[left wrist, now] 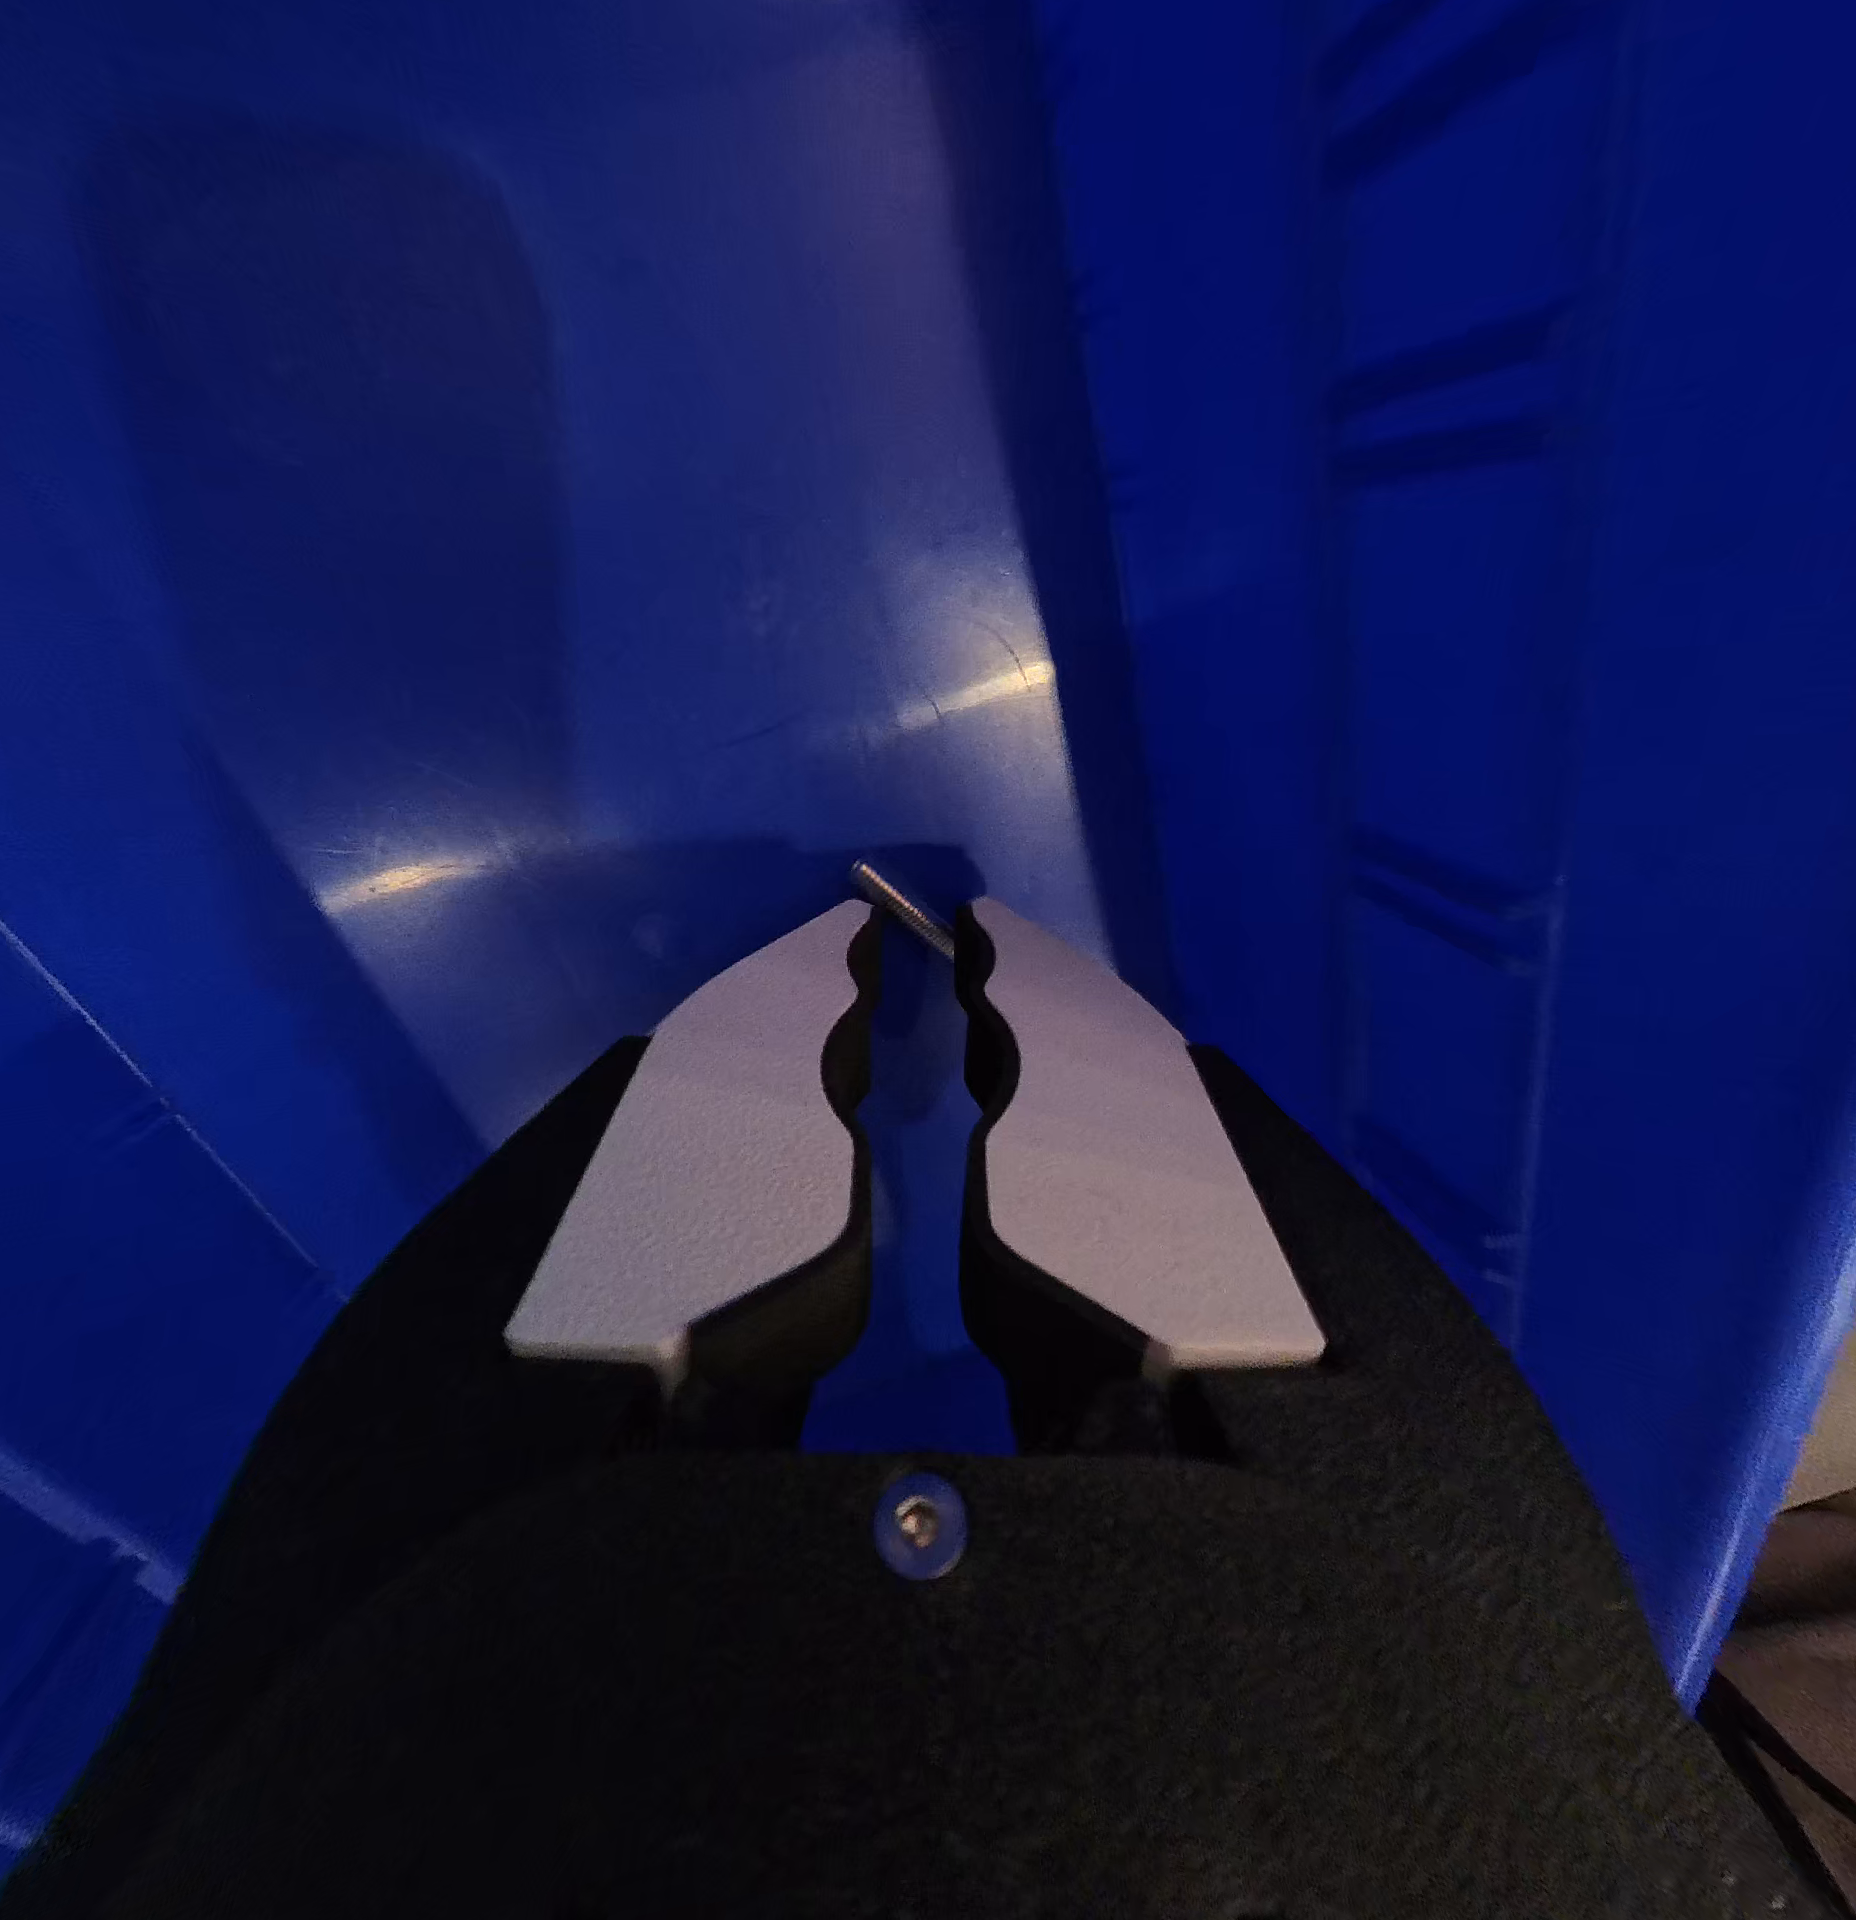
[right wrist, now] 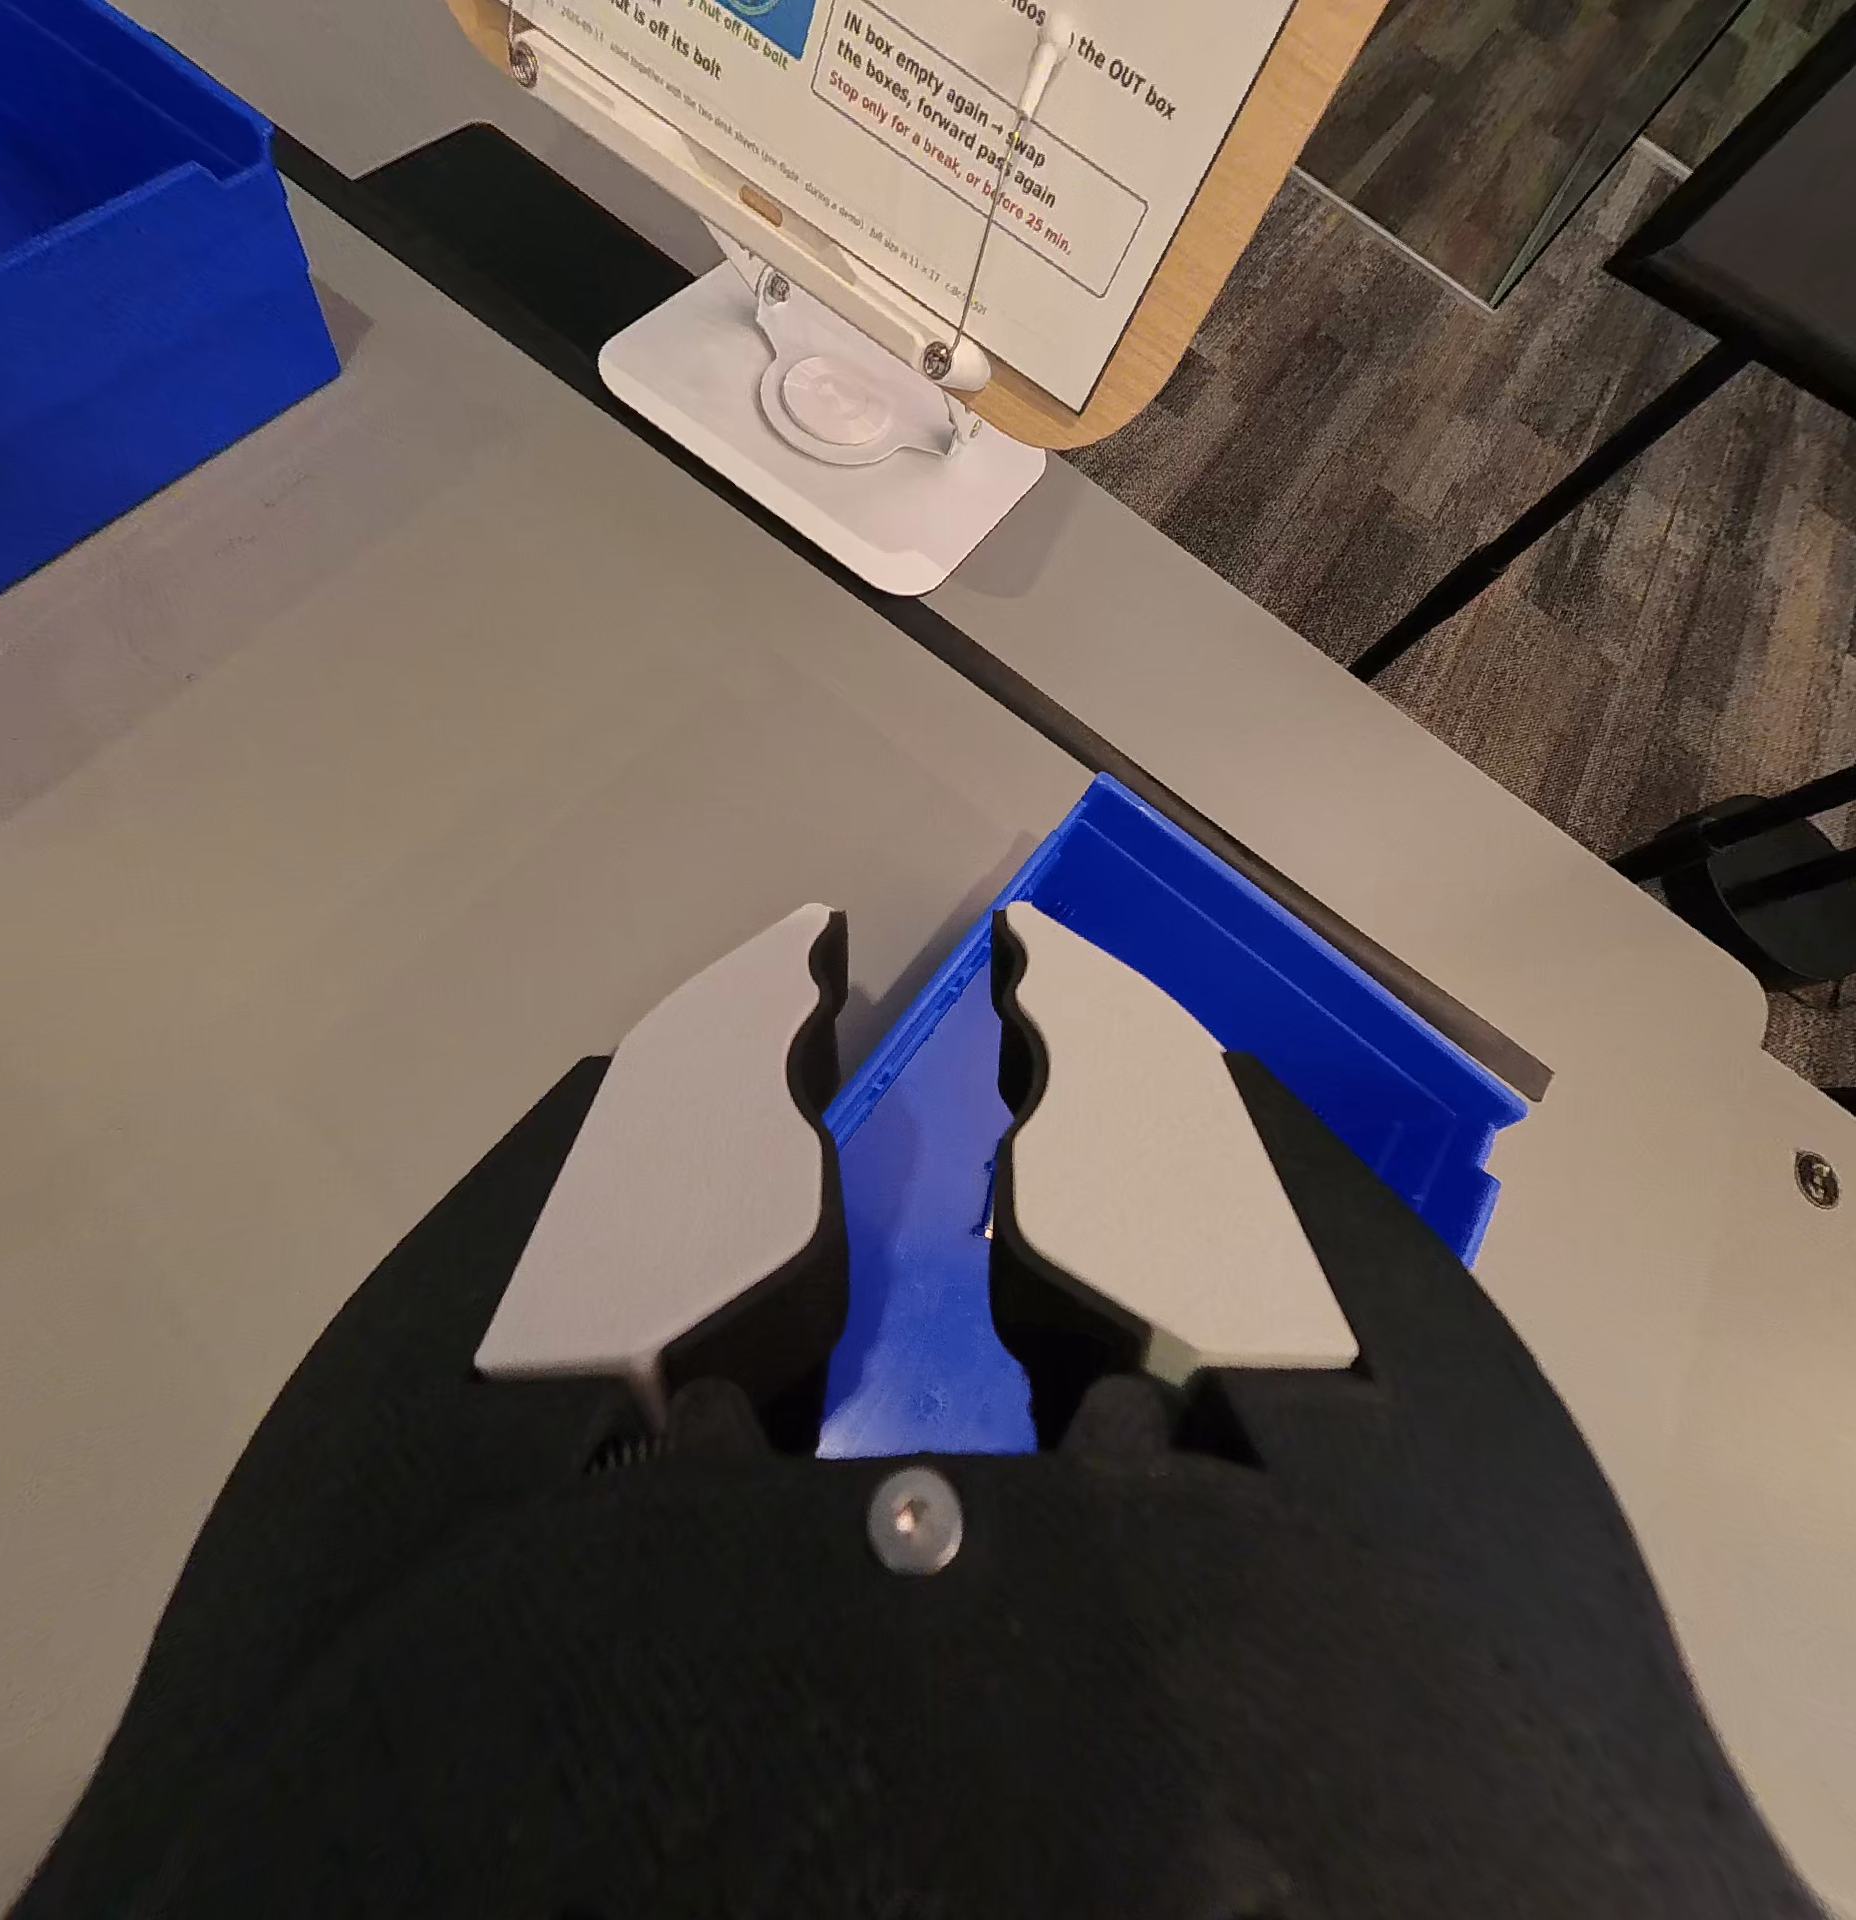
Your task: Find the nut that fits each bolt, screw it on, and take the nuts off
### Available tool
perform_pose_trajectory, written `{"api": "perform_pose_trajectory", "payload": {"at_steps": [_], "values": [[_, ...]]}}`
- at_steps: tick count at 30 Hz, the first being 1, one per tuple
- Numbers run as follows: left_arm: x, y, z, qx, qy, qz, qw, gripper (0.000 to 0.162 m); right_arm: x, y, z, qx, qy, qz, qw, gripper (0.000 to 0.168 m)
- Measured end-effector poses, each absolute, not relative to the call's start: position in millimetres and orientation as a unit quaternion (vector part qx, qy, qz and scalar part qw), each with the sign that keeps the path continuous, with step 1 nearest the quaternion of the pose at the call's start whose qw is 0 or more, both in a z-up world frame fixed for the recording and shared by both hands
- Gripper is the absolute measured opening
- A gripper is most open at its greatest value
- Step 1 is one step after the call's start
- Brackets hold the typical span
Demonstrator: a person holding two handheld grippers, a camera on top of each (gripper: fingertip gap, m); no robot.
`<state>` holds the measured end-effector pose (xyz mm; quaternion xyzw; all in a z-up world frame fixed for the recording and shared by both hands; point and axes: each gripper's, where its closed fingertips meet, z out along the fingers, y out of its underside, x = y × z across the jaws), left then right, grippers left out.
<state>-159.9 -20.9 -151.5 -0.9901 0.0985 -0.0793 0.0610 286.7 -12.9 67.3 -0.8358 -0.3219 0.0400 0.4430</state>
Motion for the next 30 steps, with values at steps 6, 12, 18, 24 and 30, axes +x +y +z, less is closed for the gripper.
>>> {"api": "perform_pose_trajectory", "payload": {"at_steps": [6, 12, 18, 24, 30], "values": [[-163, -20, -148, -0.986, 0.115, -0.100, 0.069, 0.006, 283, -13, 63, -0.837, -0.331, 0.035, 0.435, 0.027], [-174, -14, -130, -0.982, 0.114, -0.099, 0.111, 0.006, 282, -12, 61, -0.836, -0.337, 0.030, 0.432, 0.028], [-177, -14, -62, -0.963, 0.111, -0.101, 0.222, 0.006, 283, -12, 62, -0.836, -0.335, 0.028, 0.434, 0.027], [-61, -56, 35, -0.870, 0.282, -0.207, 0.347, 0.005, 284, -12, 62, -0.837, -0.334, 0.018, 0.433, 0.027], [59, -73, -35, -0.850, 0.431, -0.190, 0.233, 0.005, 283, -13, 58, -0.841, -0.335, 0.014, 0.424, 0.027]]}}
